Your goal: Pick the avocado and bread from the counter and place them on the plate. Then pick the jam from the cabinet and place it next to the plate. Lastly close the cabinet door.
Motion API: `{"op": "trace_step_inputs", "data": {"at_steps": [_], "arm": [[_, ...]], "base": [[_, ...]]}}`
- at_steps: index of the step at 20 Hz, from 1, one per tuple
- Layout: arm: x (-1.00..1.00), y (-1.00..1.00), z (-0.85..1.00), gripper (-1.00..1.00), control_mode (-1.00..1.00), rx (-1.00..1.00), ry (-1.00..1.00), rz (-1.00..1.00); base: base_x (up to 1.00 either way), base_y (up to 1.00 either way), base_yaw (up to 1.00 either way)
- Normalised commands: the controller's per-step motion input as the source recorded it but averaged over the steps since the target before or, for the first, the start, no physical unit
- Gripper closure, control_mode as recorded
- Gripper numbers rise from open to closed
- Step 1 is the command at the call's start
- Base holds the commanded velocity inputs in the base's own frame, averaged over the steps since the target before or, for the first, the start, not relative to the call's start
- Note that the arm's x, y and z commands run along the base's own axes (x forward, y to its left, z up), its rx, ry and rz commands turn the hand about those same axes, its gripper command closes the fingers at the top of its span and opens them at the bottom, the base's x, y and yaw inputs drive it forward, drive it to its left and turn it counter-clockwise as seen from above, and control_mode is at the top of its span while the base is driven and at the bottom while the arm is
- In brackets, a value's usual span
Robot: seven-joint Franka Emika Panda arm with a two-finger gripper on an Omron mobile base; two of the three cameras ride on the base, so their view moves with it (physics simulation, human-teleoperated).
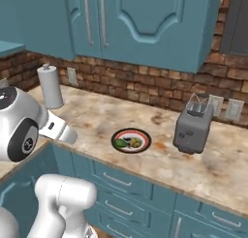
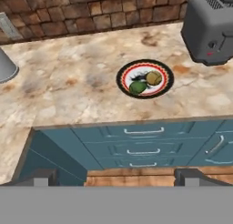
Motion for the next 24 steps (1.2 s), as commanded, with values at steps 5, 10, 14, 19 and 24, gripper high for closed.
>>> {"op": "trace_step_inputs", "data": {"at_steps": [5, 10, 14, 19, 24], "arm": [[0.0, 0.0, 0.0, -1.0, 1.0, 0.0, 0.0, 0.0], [0.0, 0.0, 0.0, -1.0, 1.0, 0.0, 0.0, 0.0], [0.0, 0.0, 0.0, -1.0, 1.0, 0.0, 0.0, 0.0], [0.0, 0.0, 0.0, -1.0, 1.0, 0.0, 0.0, 0.0], [0.0, 0.0, 0.0, -1.0, 1.0, 0.0, 0.0, 0.0]], "base": [[0.23, -0.02, 0.38], [0.29, 0.0, 0.39], [0.43, -0.04, 0.37], [0.66, -0.1, 0.32], [0.82, -0.06, 0.3]]}}
